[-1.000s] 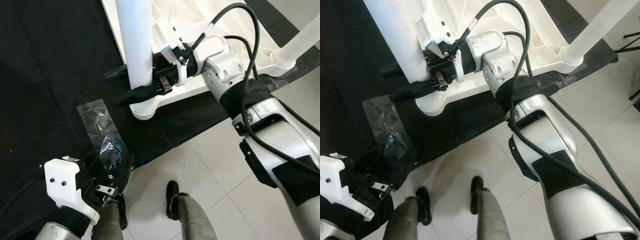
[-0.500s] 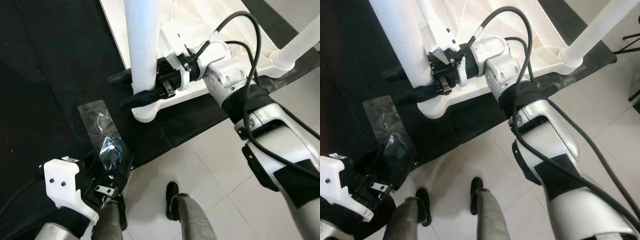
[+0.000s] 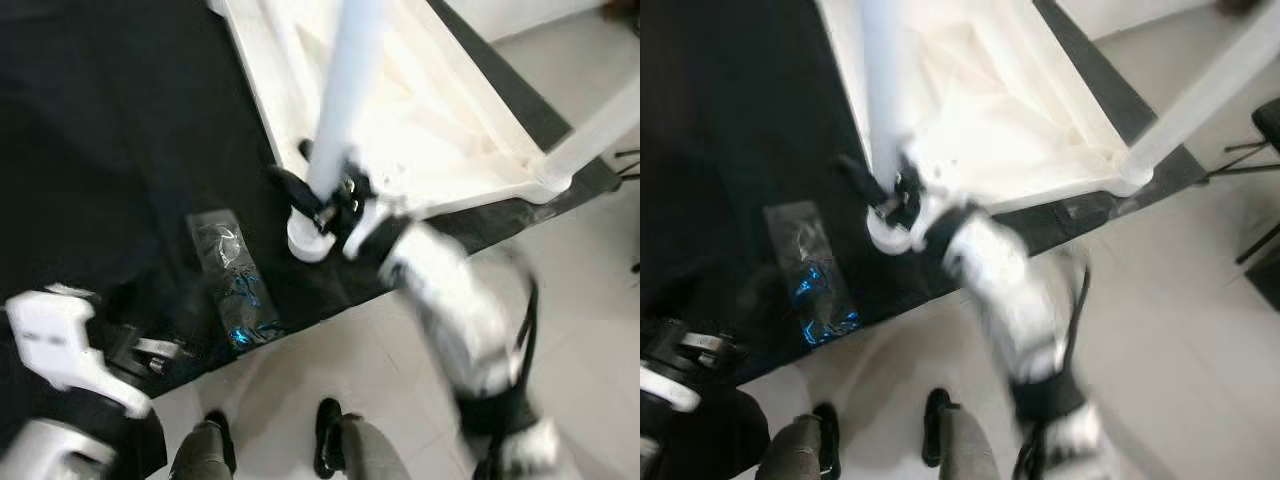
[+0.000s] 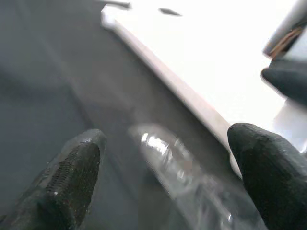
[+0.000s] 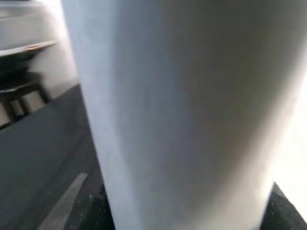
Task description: Building children table
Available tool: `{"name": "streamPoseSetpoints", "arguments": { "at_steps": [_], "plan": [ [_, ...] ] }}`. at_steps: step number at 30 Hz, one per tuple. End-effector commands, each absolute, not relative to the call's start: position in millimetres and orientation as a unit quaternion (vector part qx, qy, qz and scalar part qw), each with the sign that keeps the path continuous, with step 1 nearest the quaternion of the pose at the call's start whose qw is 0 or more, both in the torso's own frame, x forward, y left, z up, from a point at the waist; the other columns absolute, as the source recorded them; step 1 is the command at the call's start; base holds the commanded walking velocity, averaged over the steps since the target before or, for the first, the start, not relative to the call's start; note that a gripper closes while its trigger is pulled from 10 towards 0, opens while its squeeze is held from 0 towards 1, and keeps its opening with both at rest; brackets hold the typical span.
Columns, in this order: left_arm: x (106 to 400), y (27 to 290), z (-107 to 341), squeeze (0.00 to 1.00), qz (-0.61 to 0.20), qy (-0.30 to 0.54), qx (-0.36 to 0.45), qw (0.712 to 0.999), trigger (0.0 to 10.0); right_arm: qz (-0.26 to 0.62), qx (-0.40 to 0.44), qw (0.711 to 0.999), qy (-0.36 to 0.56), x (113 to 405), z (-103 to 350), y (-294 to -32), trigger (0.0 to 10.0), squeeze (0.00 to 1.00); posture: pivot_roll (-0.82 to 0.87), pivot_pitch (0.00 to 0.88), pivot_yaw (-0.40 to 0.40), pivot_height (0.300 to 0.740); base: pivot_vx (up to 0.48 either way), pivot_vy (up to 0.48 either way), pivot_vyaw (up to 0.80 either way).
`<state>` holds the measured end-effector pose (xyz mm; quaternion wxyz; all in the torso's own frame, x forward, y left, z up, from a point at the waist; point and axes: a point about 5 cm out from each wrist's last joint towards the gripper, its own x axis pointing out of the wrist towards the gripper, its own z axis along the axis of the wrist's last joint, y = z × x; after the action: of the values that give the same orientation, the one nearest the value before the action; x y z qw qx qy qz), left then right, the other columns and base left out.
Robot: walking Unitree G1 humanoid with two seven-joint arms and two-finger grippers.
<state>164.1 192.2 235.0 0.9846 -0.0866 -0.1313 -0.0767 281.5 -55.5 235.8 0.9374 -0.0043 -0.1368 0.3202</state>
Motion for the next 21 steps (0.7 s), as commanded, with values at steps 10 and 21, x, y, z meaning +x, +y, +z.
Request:
{"name": "streamPoseSetpoints", "arguments": {
  "at_steps": [10, 21],
  "plan": [
    [182, 193, 252, 0.0, -0.126, -0.164, -0.089, 0.974, 10.0, 0.235, 0.008, 0.971, 0.05, 305, 177, -37, 10.0, 0.0, 0.07, 0.278, -0.054, 0.74, 0.0, 0.0, 0.0],
    [195, 171, 272, 0.0, -0.277, -0.17, -0.118, 0.938, 10.0, 0.221, -0.018, 0.974, 0.048, 310, 173, -35, 10.0, 0.0, 0.07, 0.238, -0.046, 0.74, 0.0, 0.0, 0.0]
  ]
}}
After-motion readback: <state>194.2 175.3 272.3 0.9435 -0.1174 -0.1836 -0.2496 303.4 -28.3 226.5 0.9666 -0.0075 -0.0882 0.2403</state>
